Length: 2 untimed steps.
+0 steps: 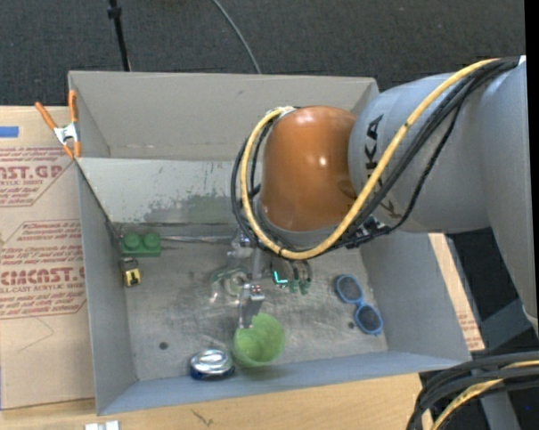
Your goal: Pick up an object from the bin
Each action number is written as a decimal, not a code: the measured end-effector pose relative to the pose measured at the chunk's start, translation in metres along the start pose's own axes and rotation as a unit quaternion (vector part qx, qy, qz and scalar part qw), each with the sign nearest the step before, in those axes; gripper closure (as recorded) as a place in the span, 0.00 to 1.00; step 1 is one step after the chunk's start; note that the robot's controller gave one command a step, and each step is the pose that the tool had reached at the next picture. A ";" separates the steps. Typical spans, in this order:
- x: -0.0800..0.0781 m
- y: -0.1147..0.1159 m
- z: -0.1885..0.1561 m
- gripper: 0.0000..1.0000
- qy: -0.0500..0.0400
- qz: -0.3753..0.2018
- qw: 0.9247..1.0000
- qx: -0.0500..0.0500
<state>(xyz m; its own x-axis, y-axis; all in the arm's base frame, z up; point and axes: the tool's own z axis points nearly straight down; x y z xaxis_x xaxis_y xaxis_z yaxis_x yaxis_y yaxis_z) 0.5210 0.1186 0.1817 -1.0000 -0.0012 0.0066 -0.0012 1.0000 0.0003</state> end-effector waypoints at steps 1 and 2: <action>0.038 -0.019 0.097 0.00 -0.010 -0.108 0.994 0.000; 0.037 -0.019 0.095 1.00 -0.010 -0.107 0.994 0.000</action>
Offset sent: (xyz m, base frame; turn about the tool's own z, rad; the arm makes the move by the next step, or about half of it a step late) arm -0.0416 -0.0199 -0.0968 -0.2166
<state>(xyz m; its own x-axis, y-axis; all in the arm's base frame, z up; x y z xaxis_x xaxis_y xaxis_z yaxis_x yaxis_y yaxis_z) 0.4829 0.0993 0.0867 -0.9766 -0.2147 -0.0131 -0.2147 0.9767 0.0002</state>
